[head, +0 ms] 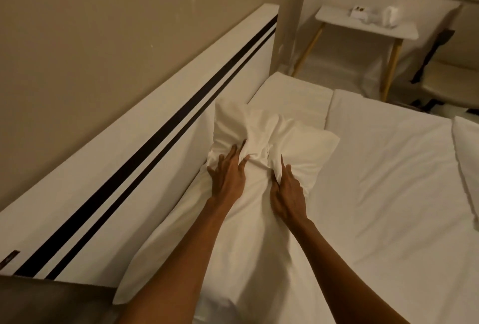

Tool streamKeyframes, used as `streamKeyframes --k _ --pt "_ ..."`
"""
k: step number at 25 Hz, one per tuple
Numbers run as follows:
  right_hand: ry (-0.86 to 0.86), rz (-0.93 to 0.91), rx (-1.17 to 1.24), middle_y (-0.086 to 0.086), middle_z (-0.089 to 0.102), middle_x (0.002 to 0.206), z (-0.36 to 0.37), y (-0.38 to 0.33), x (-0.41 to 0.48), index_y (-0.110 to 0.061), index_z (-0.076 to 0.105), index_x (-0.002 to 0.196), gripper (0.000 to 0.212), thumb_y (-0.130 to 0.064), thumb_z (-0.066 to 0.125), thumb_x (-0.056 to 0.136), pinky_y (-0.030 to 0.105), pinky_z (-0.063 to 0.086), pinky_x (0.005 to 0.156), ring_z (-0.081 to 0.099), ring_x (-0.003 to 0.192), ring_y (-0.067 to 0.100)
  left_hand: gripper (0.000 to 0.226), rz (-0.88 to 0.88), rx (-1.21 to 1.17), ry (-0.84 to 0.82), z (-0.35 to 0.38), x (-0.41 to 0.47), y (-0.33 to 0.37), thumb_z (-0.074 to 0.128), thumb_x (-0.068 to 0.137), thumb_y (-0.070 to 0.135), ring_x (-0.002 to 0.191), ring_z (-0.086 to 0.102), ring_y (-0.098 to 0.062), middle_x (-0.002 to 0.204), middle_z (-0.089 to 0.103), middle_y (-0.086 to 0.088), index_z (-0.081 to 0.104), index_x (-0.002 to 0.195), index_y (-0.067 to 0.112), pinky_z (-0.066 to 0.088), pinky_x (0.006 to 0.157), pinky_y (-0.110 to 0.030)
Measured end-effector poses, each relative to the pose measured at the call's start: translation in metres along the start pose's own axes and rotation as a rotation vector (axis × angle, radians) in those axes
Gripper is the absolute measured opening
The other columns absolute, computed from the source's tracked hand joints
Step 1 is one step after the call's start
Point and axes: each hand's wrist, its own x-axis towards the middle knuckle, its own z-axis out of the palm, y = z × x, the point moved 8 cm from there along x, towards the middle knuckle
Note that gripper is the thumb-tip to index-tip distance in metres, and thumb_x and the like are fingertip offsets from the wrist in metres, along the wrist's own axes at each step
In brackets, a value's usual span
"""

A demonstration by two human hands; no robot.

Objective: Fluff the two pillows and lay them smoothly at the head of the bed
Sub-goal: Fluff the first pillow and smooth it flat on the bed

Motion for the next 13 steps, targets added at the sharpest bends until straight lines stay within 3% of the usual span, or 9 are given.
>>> streamKeyframes --k 6,13 --pt "-0.058 0.059 0.027 0.015 0.034 0.159 0.118 0.051 0.044 -0.037 0.009 0.159 0.059 -0.032 0.032 0.105 0.051 0.042 0.105 0.047 0.133 0.038 0.05 -0.009 0.033 -0.056 0.083 0.044 -0.103 0.032 0.105 0.043 0.136 0.048 -0.031 0.154 0.046 -0.003 0.032 0.154 0.029 0.037 0.108 -0.063" --pt "-0.028 0.116 0.042 0.015 0.029 0.162 0.214 0.092 0.112 -0.033 0.008 0.16 0.06 -0.025 0.031 0.105 0.047 0.039 0.105 0.044 0.136 0.039 0.048 0.036 0.014 0.013 0.136 0.115 -0.174 0.038 0.105 0.039 0.125 0.058 -0.035 0.146 0.054 -0.011 0.042 0.15 0.022 0.048 0.102 -0.052"
